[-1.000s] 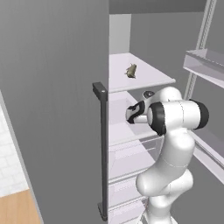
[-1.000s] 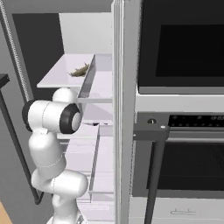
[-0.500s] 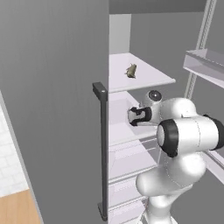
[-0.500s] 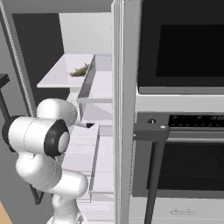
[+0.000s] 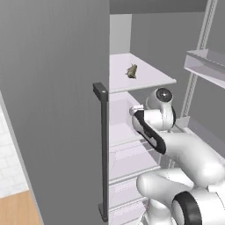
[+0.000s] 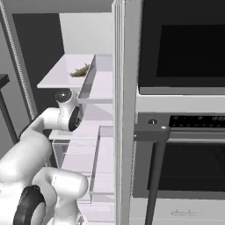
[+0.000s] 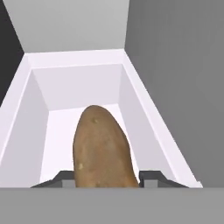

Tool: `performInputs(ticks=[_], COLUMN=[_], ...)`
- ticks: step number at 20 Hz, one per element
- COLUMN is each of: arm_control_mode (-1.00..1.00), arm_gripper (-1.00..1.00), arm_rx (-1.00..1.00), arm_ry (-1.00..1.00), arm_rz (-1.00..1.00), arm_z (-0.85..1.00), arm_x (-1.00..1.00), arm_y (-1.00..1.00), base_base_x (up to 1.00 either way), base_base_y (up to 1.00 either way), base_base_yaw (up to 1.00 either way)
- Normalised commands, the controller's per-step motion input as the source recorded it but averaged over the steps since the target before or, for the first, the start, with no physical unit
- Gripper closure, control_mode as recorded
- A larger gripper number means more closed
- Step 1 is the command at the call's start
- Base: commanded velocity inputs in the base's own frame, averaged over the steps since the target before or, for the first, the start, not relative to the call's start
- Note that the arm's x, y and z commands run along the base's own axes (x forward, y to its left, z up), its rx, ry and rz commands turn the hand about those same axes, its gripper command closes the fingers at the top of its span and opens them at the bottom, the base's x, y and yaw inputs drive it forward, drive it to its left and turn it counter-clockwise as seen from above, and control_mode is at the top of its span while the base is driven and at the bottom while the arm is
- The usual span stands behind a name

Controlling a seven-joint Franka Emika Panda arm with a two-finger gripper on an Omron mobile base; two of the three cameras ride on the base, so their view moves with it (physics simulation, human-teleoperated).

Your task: Place one sweet potato and one fish in each tupperware on the nearby counter, to pack two identical lunches.

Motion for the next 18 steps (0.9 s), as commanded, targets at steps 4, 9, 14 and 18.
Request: performInputs(ticks=[4, 9, 14, 18], arm_control_mode=[-1.00, -1.00, -1.00, 1.00], arm_gripper=[1.00, 1.00, 1.00, 1.00], arm_rx=[0.00, 0.00, 0.00, 0.00], arm_ry=[0.10, 0.08, -0.02, 0.00], arm_rz=[0.00, 0.05, 0.12, 0.05], arm_z=[1.00, 0.54, 0.06, 0.00], arm_x=[-1.00, -1.00, -1.00, -0.50], arm_y=[0.23, 0.14, 0.21, 0.06], base_base_x=[0.00, 0.00, 0.00, -0.50], base_base_y=[0.00, 0.00, 0.00, 0.00], base_base_yaw=[0.00, 0.00, 0.00, 0.05])
